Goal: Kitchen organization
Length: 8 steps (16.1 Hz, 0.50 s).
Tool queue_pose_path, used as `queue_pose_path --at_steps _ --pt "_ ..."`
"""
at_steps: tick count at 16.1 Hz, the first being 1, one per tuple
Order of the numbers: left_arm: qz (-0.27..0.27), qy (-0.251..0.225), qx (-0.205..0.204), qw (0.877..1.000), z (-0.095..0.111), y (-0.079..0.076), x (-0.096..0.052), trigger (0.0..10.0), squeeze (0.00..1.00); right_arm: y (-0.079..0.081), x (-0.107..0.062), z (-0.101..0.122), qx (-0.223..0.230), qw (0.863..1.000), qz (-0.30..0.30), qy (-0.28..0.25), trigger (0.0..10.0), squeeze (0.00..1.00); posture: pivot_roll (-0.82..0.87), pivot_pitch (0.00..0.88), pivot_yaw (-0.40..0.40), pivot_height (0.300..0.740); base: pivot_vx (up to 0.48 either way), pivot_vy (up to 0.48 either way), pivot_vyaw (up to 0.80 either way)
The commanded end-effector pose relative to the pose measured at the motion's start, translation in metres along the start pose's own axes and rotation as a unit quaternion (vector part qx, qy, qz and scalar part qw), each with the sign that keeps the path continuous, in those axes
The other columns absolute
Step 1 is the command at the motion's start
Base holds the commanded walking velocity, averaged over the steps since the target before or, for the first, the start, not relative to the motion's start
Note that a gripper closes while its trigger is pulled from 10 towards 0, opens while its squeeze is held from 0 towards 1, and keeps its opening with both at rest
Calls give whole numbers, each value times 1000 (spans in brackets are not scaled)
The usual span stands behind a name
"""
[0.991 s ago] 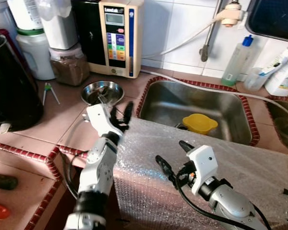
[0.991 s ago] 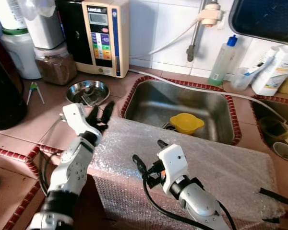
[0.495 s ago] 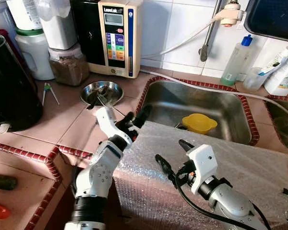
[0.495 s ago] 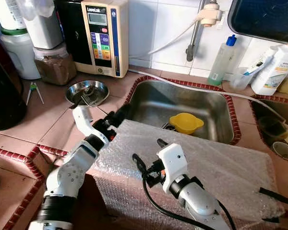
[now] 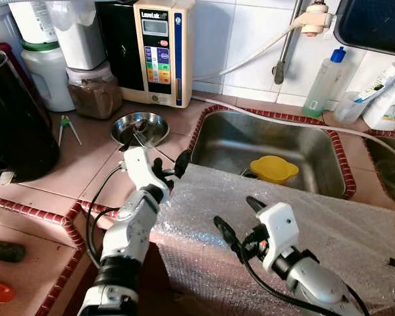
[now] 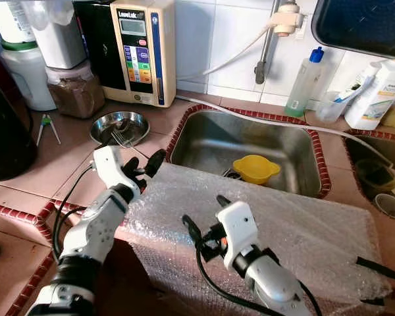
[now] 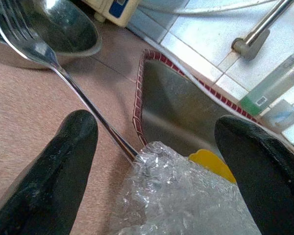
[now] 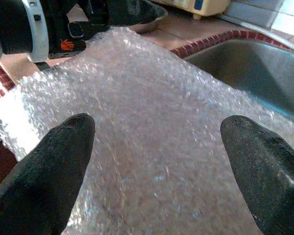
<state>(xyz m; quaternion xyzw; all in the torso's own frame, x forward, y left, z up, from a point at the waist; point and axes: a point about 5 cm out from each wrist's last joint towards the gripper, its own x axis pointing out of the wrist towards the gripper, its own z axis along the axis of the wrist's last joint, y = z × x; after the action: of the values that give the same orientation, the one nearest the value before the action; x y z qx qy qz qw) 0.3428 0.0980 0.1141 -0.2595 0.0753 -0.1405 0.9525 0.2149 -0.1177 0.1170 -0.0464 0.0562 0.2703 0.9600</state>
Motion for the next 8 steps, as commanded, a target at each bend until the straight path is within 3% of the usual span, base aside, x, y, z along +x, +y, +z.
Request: queue_pose_path --at_steps 1,8 --pt "0 5 7 1000 0 -5 6 10000 0 1 -1 4 -6 1000 -1 -6 10000 0 -49 13 28 740 0 0 0" --pt "44 9 41 998 -6 -1 16 10000 0 1 -4 5 -7 1000 -6 -4 10000 0 -64 24 31 740 0 0 0"
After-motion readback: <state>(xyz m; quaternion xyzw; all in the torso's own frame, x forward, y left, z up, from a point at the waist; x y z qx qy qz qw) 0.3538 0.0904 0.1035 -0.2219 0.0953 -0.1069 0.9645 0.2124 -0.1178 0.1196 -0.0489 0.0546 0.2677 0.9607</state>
